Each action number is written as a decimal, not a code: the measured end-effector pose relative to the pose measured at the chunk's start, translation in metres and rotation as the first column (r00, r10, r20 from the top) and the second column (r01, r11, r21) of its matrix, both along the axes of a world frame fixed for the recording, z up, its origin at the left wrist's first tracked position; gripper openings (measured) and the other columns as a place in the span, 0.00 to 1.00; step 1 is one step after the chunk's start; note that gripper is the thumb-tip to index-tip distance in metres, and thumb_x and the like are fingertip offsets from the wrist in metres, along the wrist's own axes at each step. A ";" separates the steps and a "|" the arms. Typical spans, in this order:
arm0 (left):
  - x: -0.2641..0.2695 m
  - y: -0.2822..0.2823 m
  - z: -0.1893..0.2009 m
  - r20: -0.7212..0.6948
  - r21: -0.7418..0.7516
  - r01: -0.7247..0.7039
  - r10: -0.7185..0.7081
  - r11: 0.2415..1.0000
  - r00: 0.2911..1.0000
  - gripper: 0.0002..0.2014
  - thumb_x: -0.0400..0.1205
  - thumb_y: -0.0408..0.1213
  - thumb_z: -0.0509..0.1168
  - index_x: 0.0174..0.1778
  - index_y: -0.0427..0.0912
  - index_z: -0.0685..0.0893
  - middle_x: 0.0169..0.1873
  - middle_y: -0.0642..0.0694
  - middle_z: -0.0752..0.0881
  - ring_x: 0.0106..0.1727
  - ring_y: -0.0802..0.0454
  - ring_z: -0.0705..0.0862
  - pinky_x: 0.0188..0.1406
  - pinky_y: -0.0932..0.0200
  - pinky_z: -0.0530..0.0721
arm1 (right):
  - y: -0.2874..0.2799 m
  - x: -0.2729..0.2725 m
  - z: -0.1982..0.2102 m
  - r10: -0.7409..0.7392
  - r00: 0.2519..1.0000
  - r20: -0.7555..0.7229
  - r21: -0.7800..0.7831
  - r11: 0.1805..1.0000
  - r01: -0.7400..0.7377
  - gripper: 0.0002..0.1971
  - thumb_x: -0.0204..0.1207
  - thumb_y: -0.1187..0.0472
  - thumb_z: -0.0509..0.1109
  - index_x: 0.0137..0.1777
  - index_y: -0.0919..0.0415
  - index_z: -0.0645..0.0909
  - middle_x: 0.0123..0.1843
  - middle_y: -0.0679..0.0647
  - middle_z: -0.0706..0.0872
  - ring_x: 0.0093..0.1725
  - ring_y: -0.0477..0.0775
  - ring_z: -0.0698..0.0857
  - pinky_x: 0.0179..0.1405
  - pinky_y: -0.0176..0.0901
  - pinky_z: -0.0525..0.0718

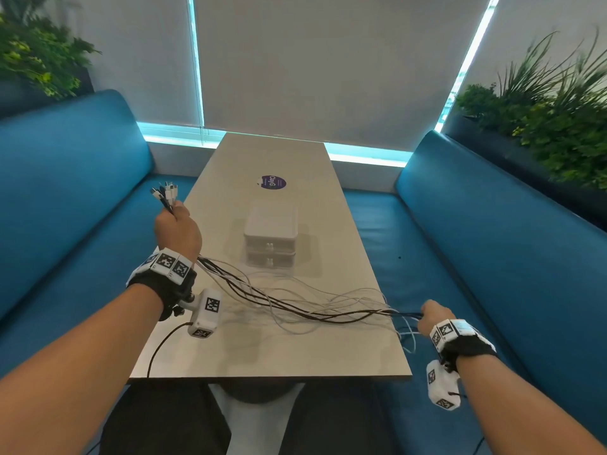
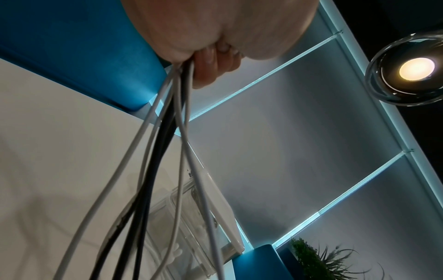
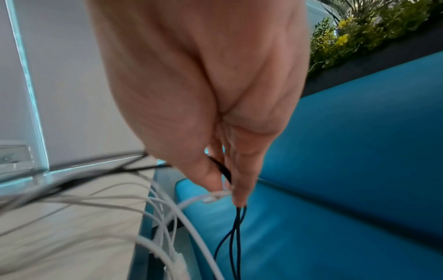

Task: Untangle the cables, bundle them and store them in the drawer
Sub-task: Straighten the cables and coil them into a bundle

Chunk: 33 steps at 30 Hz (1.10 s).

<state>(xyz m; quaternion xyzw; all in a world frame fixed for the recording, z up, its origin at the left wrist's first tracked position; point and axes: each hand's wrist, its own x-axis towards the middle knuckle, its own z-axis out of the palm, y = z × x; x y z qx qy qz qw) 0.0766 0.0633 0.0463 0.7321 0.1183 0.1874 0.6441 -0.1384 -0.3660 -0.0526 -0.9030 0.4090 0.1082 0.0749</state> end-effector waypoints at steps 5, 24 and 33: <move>-0.001 -0.003 -0.001 0.011 -0.019 0.016 -0.016 1.000 1.000 0.23 0.90 0.47 0.53 0.60 0.29 0.81 0.55 0.28 0.86 0.55 0.29 0.85 0.52 0.41 0.83 | 0.011 0.005 0.004 -0.003 0.999 -0.039 -0.004 1.000 0.003 0.19 0.80 0.62 0.63 0.70 0.66 0.70 0.70 0.64 0.79 0.66 0.65 0.81 0.59 0.51 0.81; -0.034 -0.061 0.011 0.170 -0.152 0.344 -0.318 0.927 0.933 0.20 0.86 0.53 0.54 0.30 0.48 0.71 0.20 0.52 0.70 0.21 0.50 0.67 0.27 0.54 0.68 | 0.267 0.128 0.096 0.581 0.509 0.636 0.272 0.449 -0.851 0.12 0.77 0.50 0.69 0.56 0.54 0.84 0.47 0.46 0.92 0.47 0.47 0.89 0.56 0.54 0.87; 0.014 -0.010 0.036 0.076 -0.288 0.054 -0.033 0.956 0.997 0.19 0.82 0.55 0.55 0.31 0.46 0.71 0.26 0.46 0.74 0.28 0.46 0.71 0.34 0.48 0.73 | 0.215 0.106 0.039 0.640 0.606 0.471 0.085 0.651 -0.754 0.21 0.85 0.40 0.57 0.38 0.54 0.76 0.36 0.56 0.83 0.38 0.59 0.81 0.38 0.49 0.73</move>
